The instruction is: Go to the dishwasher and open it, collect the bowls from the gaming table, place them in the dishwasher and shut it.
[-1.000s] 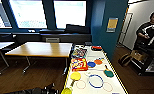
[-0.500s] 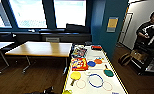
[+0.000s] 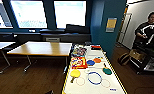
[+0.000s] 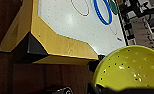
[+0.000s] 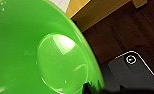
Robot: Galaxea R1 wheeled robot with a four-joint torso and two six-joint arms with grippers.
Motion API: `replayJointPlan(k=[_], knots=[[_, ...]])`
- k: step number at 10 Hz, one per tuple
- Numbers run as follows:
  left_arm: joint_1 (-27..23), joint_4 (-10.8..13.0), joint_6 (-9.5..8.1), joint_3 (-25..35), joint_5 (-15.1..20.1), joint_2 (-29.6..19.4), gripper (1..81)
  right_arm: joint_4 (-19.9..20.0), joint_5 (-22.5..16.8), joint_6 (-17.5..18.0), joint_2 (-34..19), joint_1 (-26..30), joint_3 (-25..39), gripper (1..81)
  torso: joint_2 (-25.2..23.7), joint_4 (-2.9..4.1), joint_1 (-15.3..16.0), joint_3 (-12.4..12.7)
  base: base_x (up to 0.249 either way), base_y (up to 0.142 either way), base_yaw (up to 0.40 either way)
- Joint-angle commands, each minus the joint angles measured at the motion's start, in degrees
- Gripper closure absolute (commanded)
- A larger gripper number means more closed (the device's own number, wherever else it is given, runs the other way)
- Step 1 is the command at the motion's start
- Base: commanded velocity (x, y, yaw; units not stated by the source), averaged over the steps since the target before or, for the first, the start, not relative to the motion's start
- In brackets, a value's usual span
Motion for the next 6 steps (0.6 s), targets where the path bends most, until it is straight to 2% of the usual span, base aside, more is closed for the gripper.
replayJointPlan(k=[1,3,6], knots=[[-4.9,1.0,0.06,1.5,1.4,-1.6,81.1,-0.5,-3.3,-0.2,-1.9,4.4,-0.1,81.1,0.0,0.0,0.0,0.0,-0.096,0.0,0.0],[-2.2,2.8,0.06,1.4,-0.3,-1.8,81.1,-0.7,-3.4,-0.2,-1.3,4.3,-0.4,81.1,0.0,0.0,0.0,0.0,-0.101,0.0,0.0],[0.2,3.1,0.58,2.0,-1.5,-2.3,81.1,-0.8,-3.4,-0.2,-0.7,3.8,-1.1,81.1,0.0,0.0,0.0,0.0,-0.103,0.0,0.0]])
